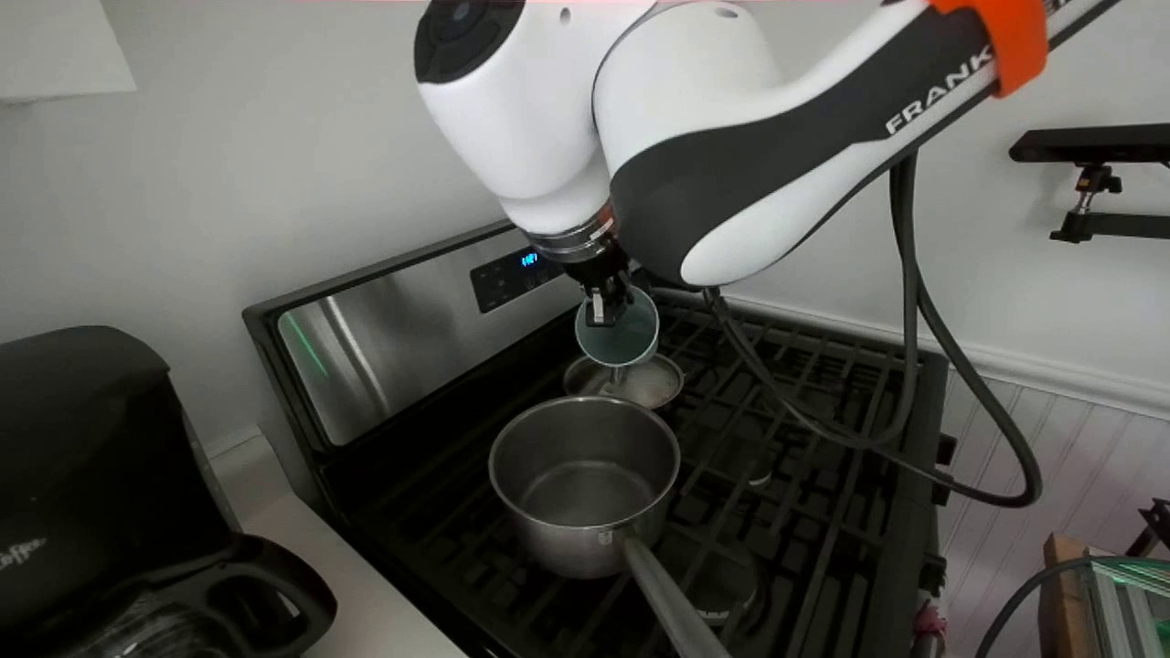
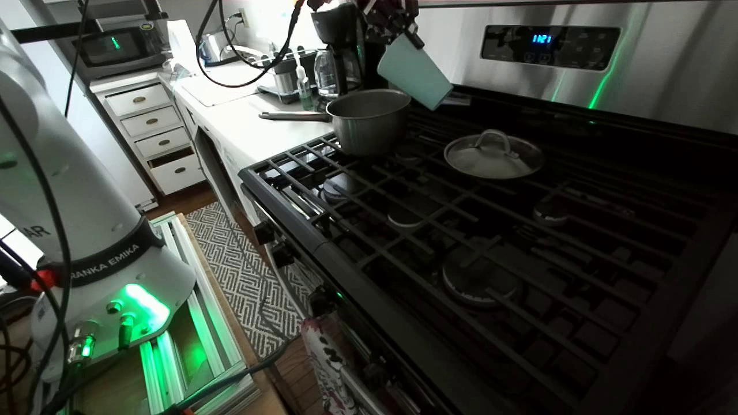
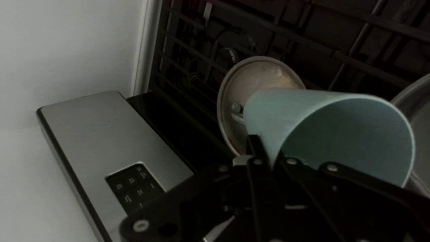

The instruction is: Pour the water in the cup in the pot, lift the lid and cover the pot

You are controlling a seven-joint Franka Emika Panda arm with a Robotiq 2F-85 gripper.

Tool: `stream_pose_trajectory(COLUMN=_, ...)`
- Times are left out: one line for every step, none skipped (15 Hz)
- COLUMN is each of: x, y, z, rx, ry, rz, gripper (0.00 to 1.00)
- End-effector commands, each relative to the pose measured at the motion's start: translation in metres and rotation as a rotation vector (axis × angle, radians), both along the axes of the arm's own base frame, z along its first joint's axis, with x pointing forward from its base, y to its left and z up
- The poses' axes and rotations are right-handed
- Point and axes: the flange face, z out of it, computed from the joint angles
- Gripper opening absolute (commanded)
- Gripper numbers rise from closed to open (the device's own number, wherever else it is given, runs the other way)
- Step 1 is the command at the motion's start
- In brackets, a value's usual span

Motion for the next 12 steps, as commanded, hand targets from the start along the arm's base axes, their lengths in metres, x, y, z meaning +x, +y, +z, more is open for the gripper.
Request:
stream_pose_trajectory(x=-0.011, y=-0.038, z=0.021, rx=0.139, ry=0.037, rz=-0.026, gripper=0.01)
stream_pose_trajectory(x=-0.013, y=-0.047, z=0.023, rx=0.172, ry=0.054, rz=-0.035, gripper=0.01)
stream_pose_trajectory(x=-0.017, y=-0.057, z=0.026, rx=0.195, ry=0.071, rz=-0.045, gripper=0.01)
stream_pose_trajectory(x=-0.02, y=-0.065, z=0.028, rx=0.225, ry=0.092, rz=-0.042, gripper=0.01)
stream_pose_trajectory(x=-0.024, y=-0.073, z=0.03, rx=0.247, ry=0.111, rz=-0.041, gripper=0.01)
stream_pose_trajectory(x=-0.029, y=-0.08, z=0.031, rx=0.27, ry=0.136, rz=-0.039, gripper=0.01)
stream_pose_trajectory(x=-0.034, y=-0.087, z=0.031, rx=0.295, ry=0.151, rz=-0.025, gripper=0.01)
stream_pose_trajectory(x=-0.04, y=-0.094, z=0.03, rx=0.32, ry=0.173, rz=-0.015, gripper=0.01)
stream_pose_trajectory(x=-0.045, y=-0.1, z=0.029, rx=0.338, ry=0.192, rz=-0.015, gripper=0.01)
stream_pose_trajectory(x=-0.051, y=-0.106, z=0.028, rx=0.36, ry=0.21, rz=-0.009, gripper=0.01)
stream_pose_trajectory(x=-0.057, y=-0.112, z=0.027, rx=0.382, ry=0.227, rz=-0.002, gripper=0.01)
stream_pose_trajectory(x=-0.062, y=-0.118, z=0.024, rx=0.396, ry=0.245, rz=0.002, gripper=0.01)
